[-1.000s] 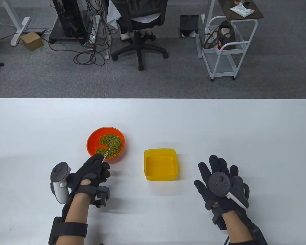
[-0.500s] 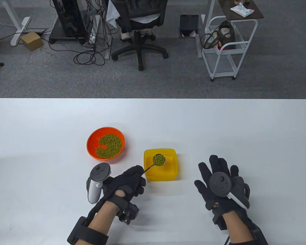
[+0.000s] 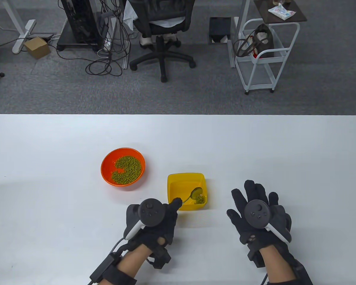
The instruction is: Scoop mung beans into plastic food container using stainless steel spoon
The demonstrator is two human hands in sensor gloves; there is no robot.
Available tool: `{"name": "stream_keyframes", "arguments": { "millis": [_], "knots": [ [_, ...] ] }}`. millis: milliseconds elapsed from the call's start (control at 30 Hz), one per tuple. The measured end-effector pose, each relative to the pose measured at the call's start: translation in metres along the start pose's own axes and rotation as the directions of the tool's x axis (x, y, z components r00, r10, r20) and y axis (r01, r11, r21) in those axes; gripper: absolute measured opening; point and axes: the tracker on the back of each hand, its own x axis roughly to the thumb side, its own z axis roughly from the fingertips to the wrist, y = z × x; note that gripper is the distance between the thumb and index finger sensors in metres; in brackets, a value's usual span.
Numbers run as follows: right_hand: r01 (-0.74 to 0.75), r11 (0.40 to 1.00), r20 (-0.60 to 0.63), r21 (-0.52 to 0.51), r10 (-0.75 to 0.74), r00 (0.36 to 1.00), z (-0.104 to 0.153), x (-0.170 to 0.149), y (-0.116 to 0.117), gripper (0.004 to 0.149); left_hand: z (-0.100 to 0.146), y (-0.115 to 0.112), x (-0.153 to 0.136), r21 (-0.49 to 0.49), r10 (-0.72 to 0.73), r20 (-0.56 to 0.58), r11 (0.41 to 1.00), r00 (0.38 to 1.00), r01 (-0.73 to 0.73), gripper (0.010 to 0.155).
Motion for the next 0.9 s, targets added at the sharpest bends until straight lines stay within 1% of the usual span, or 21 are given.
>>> {"name": "stream_keyframes", "arguments": {
  "millis": [33, 100, 167, 233, 300, 333, 400, 467, 533, 600, 633, 733, 800, 900],
  "knots": [
    [-0.002, 1.000, 0.001, -0.001, 0.002, 1.000, 0.000, 0.000, 0.000, 0.070, 0.001, 0.000, 0.002, 0.034, -0.056, 0.018, 0.998, 0.998, 0.056, 0.053],
    [-0.002, 1.000, 0.004, -0.004, 0.002, 1.000, 0.000, 0.000, 0.000, 0.070, 0.002, 0.003, 0.002, 0.074, -0.117, 0.028, 0.991, 0.993, 0.115, 0.053],
    [-0.003, 1.000, 0.004, -0.006, 0.003, 1.000, 0.000, 0.000, 0.000, 0.070, 0.003, 0.008, -0.001, 0.116, -0.110, 0.026, 0.987, 0.994, 0.106, 0.053],
    [0.000, 1.000, 0.003, -0.007, 0.000, 1.000, 0.000, 0.000, -0.001, 0.070, 0.005, 0.019, -0.007, 0.189, -0.095, 0.024, 0.978, 0.995, 0.089, 0.053],
    [0.002, 1.000, 0.001, -0.008, -0.002, 1.000, 0.000, -0.001, -0.001, 0.070, 0.009, 0.039, -0.020, 0.330, -0.085, 0.005, 0.941, 0.996, 0.079, 0.053],
    [0.003, 1.000, 0.001, -0.008, -0.003, 1.000, 0.000, -0.001, -0.001, 0.070, 0.010, 0.046, -0.025, 0.352, -0.092, -0.007, 0.932, 0.996, 0.088, 0.054],
    [0.002, 1.000, 0.001, -0.007, -0.002, 1.000, 0.000, 0.000, 0.000, 0.070, 0.015, 0.066, -0.046, 0.434, -0.133, -0.078, 0.888, 0.988, 0.154, 0.054],
    [-0.003, 1.000, 0.004, -0.007, 0.003, 1.000, 0.000, 0.000, 0.000, 0.070, 0.020, 0.079, -0.071, 0.464, -0.137, -0.162, 0.863, 0.977, 0.198, 0.054],
    [-0.006, 1.000, 0.005, -0.004, 0.006, 1.000, 0.000, 0.000, 0.000, 0.070, 0.026, 0.087, -0.094, 0.470, -0.147, -0.237, 0.848, 0.960, 0.245, 0.054],
    [-0.007, 1.000, 0.005, -0.001, 0.007, 1.000, 0.000, 0.000, 0.001, 0.070, 0.030, 0.093, -0.111, 0.442, -0.179, -0.302, 0.844, 0.936, 0.304, 0.054],
    [-0.007, 1.000, 0.003, 0.001, 0.007, 1.000, 0.000, 0.001, 0.001, 0.070, 0.032, 0.095, -0.119, 0.434, -0.215, -0.337, 0.829, 0.917, 0.354, 0.054],
    [-0.007, 1.000, 0.001, 0.002, 0.007, 1.000, 0.000, 0.000, 0.001, 0.070, 0.032, 0.096, -0.132, 0.373, -0.277, -0.407, 0.819, 0.870, 0.435, 0.054],
    [-0.006, 1.000, 0.000, 0.001, 0.006, 1.000, 0.000, 0.000, 0.001, 0.070, 0.030, 0.094, -0.135, 0.333, -0.311, -0.434, 0.817, 0.846, 0.471, 0.054],
    [-0.006, 1.000, -0.001, 0.002, 0.006, 1.000, 0.000, 0.000, 0.001, 0.070, 0.027, 0.090, -0.135, 0.265, -0.372, -0.487, 0.799, 0.791, 0.539, 0.053]
  ]
}}
